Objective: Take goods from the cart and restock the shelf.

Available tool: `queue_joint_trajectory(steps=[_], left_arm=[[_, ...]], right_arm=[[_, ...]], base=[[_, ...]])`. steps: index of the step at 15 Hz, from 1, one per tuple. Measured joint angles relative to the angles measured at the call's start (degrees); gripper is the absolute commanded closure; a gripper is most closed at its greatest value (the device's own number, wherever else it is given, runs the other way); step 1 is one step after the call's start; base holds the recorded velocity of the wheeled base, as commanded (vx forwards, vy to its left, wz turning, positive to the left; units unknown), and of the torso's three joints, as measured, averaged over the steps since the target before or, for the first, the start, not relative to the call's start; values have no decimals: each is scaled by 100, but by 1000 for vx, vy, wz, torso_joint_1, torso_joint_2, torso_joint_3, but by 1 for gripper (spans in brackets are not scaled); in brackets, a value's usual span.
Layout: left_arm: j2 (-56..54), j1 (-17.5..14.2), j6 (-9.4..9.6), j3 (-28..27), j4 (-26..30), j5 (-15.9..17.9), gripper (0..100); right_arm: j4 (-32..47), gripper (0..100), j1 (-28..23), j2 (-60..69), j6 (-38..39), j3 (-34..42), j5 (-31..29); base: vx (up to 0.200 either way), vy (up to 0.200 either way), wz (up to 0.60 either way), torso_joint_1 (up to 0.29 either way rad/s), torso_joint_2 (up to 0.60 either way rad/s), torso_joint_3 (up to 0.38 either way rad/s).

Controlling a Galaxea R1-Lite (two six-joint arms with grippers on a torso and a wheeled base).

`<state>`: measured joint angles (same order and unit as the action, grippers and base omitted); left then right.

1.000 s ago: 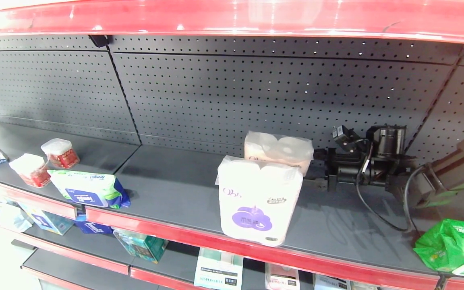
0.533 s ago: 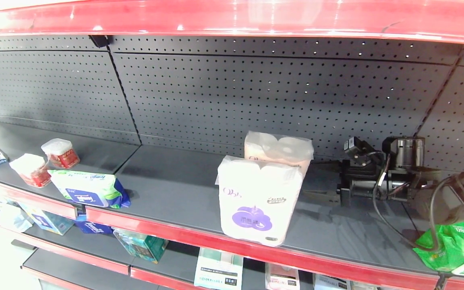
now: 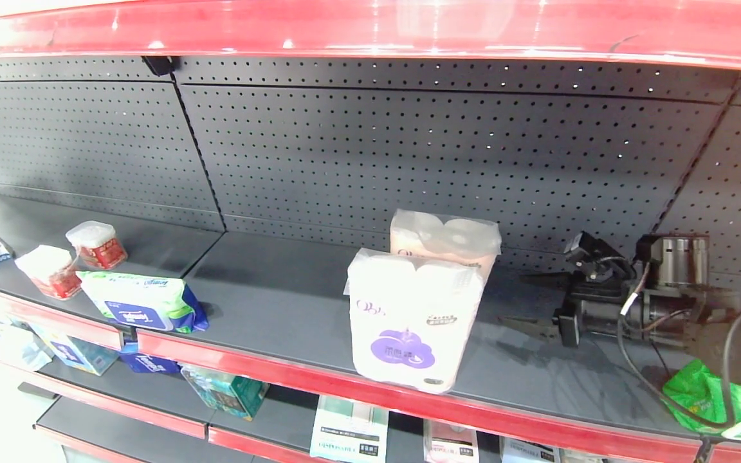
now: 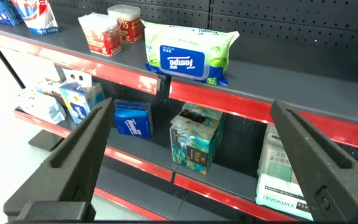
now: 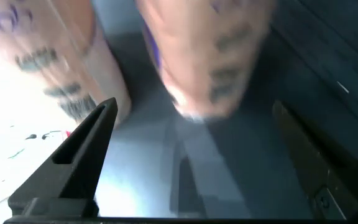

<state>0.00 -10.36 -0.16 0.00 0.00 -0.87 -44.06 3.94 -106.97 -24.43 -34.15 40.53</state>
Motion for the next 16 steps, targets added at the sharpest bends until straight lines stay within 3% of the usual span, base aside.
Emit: queue_joint_trajectory(steps=[2,6,9,12,16], left_arm=[[0,2,0,0,0,0,0],[0,2,-2,0,0,0,0],[0,4,0,0,0,0,0],[0,0,0,0,0,0,0],[0,2,0,0,0,2,0]], right_arm=[[-1,0,-91,592,43,435,-597],[0,0,-163,2566,591,1596,-2464],[150,0,-207,4422,1091,2550,-3231],[1207,0,-396,6349,1612,3045,-3618],[3309,0,-521,8881,1926,3294,-3693]], base=[[0,0,0,0,0,0],[0,0,0,0,0,0],[0,0,0,0,0,0],[0,0,0,0,0,0],[0,0,0,0,0,0]])
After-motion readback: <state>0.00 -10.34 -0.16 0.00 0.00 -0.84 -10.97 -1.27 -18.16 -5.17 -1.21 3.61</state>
